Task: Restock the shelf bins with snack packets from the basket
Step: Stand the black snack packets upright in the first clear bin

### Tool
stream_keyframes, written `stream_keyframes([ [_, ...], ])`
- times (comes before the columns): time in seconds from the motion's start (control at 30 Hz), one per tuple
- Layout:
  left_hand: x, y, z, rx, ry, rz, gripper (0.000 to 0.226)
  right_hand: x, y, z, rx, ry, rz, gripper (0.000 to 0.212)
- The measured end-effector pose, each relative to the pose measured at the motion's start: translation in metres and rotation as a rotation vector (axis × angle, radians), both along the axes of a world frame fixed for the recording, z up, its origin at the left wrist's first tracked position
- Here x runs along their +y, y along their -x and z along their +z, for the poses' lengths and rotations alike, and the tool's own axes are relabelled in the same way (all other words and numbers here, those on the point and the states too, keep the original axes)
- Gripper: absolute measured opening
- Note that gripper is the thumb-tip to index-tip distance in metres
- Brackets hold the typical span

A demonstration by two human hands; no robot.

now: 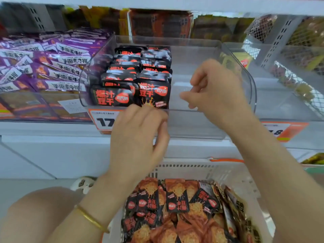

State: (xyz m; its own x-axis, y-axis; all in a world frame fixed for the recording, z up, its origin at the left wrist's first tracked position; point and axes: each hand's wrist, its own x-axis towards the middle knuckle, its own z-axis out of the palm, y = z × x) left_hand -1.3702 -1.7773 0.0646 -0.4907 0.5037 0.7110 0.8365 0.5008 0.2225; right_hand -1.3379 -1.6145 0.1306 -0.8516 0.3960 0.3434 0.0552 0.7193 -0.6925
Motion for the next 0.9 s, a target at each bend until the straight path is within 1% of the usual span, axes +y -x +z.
stream_keyframes([
  [0.03, 0.005, -0.007, -0.012, -0.041, 0.092, -0.050, 0.020, 0.001, -0.019, -0.003, 0.033, 0.066, 0.027, 0.030],
  [0.07, 0.009, -0.011, -0.025, -0.083, 0.199, -0.072, 0.022, 0.002, -0.035, -0.013, 0.006, 0.138, 0.065, 0.029],
  [0.1, 0.014, -0.014, -0.037, -0.133, 0.315, -0.085, 0.026, 0.004, -0.047, -0.030, -0.085, 0.197, 0.109, 0.026],
  [0.17, 0.022, -0.021, -0.056, -0.254, 0.522, -0.095, 0.032, 0.011, -0.059, -0.081, -0.401, 0.263, 0.146, 0.017],
  [0.2, 0.025, -0.023, -0.064, -0.298, 0.604, -0.091, 0.031, 0.017, -0.059, -0.113, -0.590, 0.212, 0.137, 0.012],
  [0.23, 0.028, -0.023, -0.071, -0.318, 0.657, -0.089, 0.027, 0.023, -0.058, -0.148, -0.763, 0.094, 0.137, 0.006],
  [0.27, 0.030, -0.022, -0.078, -0.327, 0.685, -0.095, 0.024, 0.028, -0.056, -0.185, -0.891, -0.045, 0.157, 0.007],
  [0.3, 0.031, -0.021, -0.081, -0.355, 0.710, -0.100, 0.023, 0.032, -0.055, -0.221, -0.977, -0.160, 0.200, 0.013],
  [0.33, 0.033, -0.020, -0.084, -0.383, 0.726, -0.100, 0.023, 0.032, -0.055, -0.252, -1.026, -0.229, 0.246, 0.018],
  [0.37, 0.034, -0.020, -0.087, -0.400, 0.740, -0.095, 0.023, 0.029, -0.058, -0.276, -1.045, -0.266, 0.288, 0.025],
  [0.4, 0.034, -0.017, -0.091, -0.409, 0.752, -0.089, 0.022, 0.023, -0.059, -0.297, -1.029, -0.306, 0.325, 0.038],
  [0.47, 0.034, -0.015, -0.095, -0.415, 0.786, -0.074, 0.022, 0.009, -0.061, -0.324, -0.962, -0.372, 0.394, 0.077],
  [0.5, 0.034, -0.014, -0.096, -0.415, 0.803, -0.065, 0.022, 0.001, -0.062, -0.331, -0.947, -0.403, 0.405, 0.092],
  [0.53, 0.034, -0.014, -0.096, -0.423, 0.817, -0.056, 0.021, -0.005, -0.062, -0.337, -0.955, -0.441, 0.410, 0.100],
  [0.57, 0.033, -0.014, -0.097, -0.437, 0.829, -0.048, 0.020, -0.011, -0.064, -0.343, -0.986, -0.487, 0.419, 0.101],
  [0.67, 0.031, -0.013, -0.101, -0.410, 0.864, -0.025, 0.019, -0.018, -0.070, -0.352, -1.056, -0.620, 0.417, 0.086],
  [0.73, 0.030, -0.012, -0.103, -0.404, 0.886, -0.008, 0.021, -0.020, -0.068, -0.344, -1.010, -0.617, 0.392, 0.065],
  [0.8, 0.030, -0.012, -0.105, -0.406, 0.914, -0.013, 0.020, -0.017, -0.061, -0.325, -0.903, -0.557, 0.313, 0.035],
  [0.83, 0.030, -0.012, -0.105, -0.414, 0.923, -0.024, 0.018, -0.016, -0.057, -0.310, -0.849, -0.511, 0.252, 0.024],
  [0.87, 0.031, -0.013, -0.108, -0.434, 0.926, -0.041, 0.015, -0.012, -0.054, -0.294, -0.825, -0.436, 0.194, 0.019],
  [0.9, 0.031, -0.014, -0.109, -0.466, 0.930, -0.059, 0.013, -0.008, -0.052, -0.277, -0.806, -0.297, 0.136, 0.019],
])
